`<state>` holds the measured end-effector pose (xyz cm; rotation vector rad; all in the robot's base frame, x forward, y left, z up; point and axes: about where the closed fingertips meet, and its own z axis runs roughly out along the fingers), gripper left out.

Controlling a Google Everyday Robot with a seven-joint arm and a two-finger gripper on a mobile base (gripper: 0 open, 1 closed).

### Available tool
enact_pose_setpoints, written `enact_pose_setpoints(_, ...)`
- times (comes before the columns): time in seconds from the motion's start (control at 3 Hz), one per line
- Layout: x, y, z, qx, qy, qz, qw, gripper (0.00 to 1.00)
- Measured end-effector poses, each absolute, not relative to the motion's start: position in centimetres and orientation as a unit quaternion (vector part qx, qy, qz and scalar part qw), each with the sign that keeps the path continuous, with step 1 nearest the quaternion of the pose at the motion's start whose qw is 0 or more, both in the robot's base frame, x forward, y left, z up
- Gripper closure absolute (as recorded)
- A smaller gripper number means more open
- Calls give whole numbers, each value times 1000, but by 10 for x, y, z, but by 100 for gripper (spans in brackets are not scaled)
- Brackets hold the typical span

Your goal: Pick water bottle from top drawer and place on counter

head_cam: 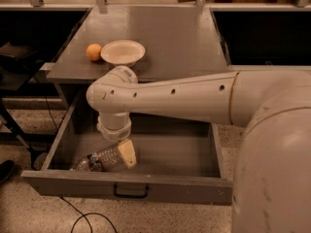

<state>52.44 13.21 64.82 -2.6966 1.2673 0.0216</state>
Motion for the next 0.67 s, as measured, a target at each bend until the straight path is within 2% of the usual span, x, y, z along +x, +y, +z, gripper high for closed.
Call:
enact_pose_setpoints(0.33,522,140,625,-904,419,24,83,0)
enact_pose_setpoints(0.67,519,146,616,-901,422,45,83,18)
